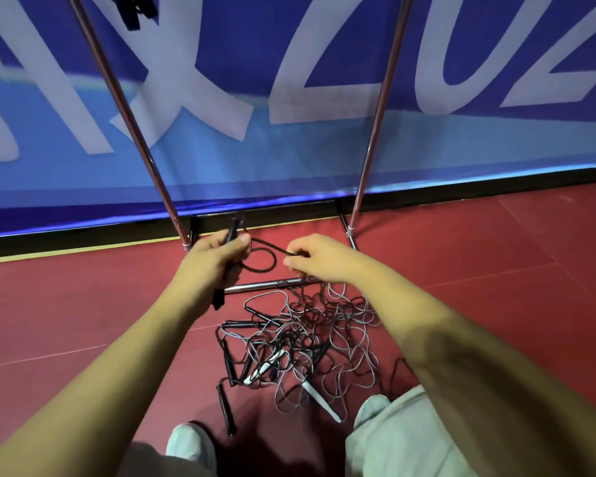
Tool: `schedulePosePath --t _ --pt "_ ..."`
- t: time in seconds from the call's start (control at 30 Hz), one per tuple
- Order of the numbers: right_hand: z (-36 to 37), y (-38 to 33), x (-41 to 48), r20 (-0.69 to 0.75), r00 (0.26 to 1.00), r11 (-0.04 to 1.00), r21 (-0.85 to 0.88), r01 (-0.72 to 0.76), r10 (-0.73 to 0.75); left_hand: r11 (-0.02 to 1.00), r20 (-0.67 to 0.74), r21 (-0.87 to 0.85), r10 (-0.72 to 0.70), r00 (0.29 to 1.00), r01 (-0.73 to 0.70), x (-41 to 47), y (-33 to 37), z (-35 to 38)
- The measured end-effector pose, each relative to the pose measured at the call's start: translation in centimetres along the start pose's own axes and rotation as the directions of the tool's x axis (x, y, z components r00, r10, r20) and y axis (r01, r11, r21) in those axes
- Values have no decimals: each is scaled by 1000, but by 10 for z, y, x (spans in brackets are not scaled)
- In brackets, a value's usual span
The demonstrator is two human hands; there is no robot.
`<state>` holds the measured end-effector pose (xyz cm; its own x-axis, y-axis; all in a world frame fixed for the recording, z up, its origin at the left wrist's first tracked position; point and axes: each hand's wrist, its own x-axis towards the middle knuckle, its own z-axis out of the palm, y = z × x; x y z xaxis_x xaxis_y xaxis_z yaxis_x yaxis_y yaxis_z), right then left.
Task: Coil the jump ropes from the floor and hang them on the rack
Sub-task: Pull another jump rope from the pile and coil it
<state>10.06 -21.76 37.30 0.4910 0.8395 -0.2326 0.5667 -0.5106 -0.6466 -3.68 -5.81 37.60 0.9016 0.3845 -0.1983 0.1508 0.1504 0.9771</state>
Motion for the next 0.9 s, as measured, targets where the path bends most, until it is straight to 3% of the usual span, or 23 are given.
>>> schedulePosePath --t 0.1,0.2,0.27,0.3,0.37,0.4,0.47,0.53,0.63,0.67,0.73,0.8,0.83,0.9 --pt "1 41 0 84 980 983 -41 -179 182 965 -133 -256 28 991 -62 4 13 -18" --pt "5 65 -3 111 954 960 -52 -274 278 977 -258 -201 24 966 -78 7 16 -37" --pt "0 59 0 1 963 959 97 -268 269 999 -348 34 7 938 5 8 11 -43" --pt "-4 50 3 -59 966 961 132 -241 251 964 -401 249 18 916 91 7 7 -46" --pt "-13 29 7 -113 977 982 66 -174 181 756 -430 612 72 900 232 6 1 -49" --pt "-15 19 7 -92 985 989 -12 -150 148 709 -410 667 91 908 230 6 -2 -48" --pt "-13 -3 2 11 996 989 -123 -84 86 792 -295 597 71 953 126 3 -3 -40" --pt "-7 -24 -6 79 997 992 -122 15 -5 891 -101 452 10 995 37 -2 -1 -27" --pt "-7 -46 -12 -51 996 996 40 82 -79 922 171 388 -78 982 6 -13 1 -11" --pt "-9 -48 -12 -88 993 993 79 90 -84 923 200 385 -78 977 -5 -13 0 -8" --pt "-10 -40 -11 -60 997 995 78 62 -57 956 118 294 -34 992 -2 -11 2 -8" --pt "-6 -17 -8 85 996 1000 15 -27 25 999 -34 34 8 999 -6 -8 11 -13" --pt "-3 1 -6 155 984 996 -22 -84 87 995 -103 -93 24 994 -33 -7 17 -19" --pt "0 33 -2 204 958 980 -35 -196 199 980 -212 -181 43 976 -83 -6 25 -31"
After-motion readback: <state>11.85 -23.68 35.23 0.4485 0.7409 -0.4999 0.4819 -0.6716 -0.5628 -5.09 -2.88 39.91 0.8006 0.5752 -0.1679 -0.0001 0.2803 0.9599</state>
